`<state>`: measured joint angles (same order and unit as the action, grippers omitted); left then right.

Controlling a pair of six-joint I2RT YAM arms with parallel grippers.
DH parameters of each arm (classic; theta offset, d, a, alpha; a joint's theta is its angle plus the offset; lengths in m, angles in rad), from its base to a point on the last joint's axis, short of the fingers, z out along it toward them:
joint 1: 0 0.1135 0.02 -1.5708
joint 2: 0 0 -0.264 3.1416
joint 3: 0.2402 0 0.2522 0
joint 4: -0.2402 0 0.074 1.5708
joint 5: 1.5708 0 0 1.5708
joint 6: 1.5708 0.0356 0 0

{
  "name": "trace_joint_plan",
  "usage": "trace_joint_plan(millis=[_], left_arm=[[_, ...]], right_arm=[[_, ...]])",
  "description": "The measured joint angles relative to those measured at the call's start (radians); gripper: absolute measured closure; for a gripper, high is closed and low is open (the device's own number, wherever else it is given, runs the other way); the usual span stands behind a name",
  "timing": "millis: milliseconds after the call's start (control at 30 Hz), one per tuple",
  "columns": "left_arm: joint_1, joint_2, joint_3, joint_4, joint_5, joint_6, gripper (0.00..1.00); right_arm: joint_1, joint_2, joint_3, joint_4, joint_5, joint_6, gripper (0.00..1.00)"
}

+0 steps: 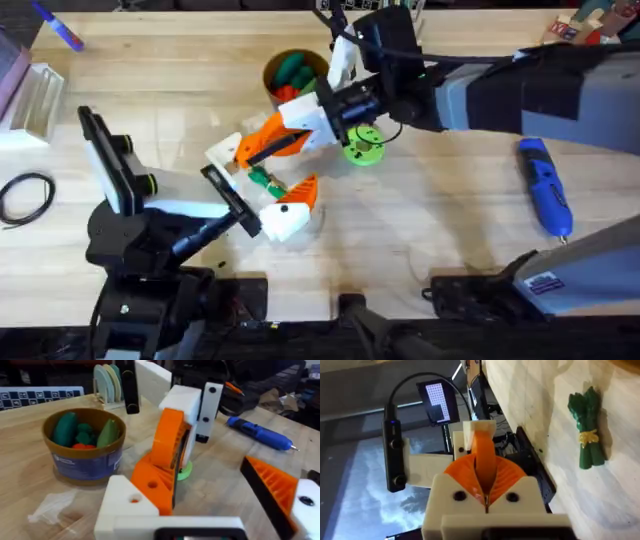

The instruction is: Pick up the gripper from the table and insert it into the empty holder that is missing its gripper. Then pick up a screw, insert it into the mounting hole, and use the screwdriver to tighten it. Finally, clean up the table by picking up the vegetable and placing it into the bucket.

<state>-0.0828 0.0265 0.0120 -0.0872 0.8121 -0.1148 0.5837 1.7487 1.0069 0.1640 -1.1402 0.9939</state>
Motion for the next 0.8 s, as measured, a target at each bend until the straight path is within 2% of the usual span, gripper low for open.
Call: trace_joint_plan(millis=[233,400,600,800], left_arm=[[0.010,0.001,0.002,0.001,-0.080,-0.013,0.014],[0.010,0.012,0.003,0.000,-0.099,-0.019,0.014],[0.013,0.014,0.003,-0.001,-0.101,-0.013,0.014],[0.015,0.011,0.003,-0.002,-0.078,0.073,0.014]], right_arm=[[0.043,-0.012,0.000,0.034,0.099,0.024,0.994],[0.050,-0.005,0.002,0.039,0.118,0.004,0.994],[0.043,0.034,0.011,0.056,0.063,-0.050,0.994],[0.024,0.058,0.011,0.137,-0.017,-0.089,0.995]])
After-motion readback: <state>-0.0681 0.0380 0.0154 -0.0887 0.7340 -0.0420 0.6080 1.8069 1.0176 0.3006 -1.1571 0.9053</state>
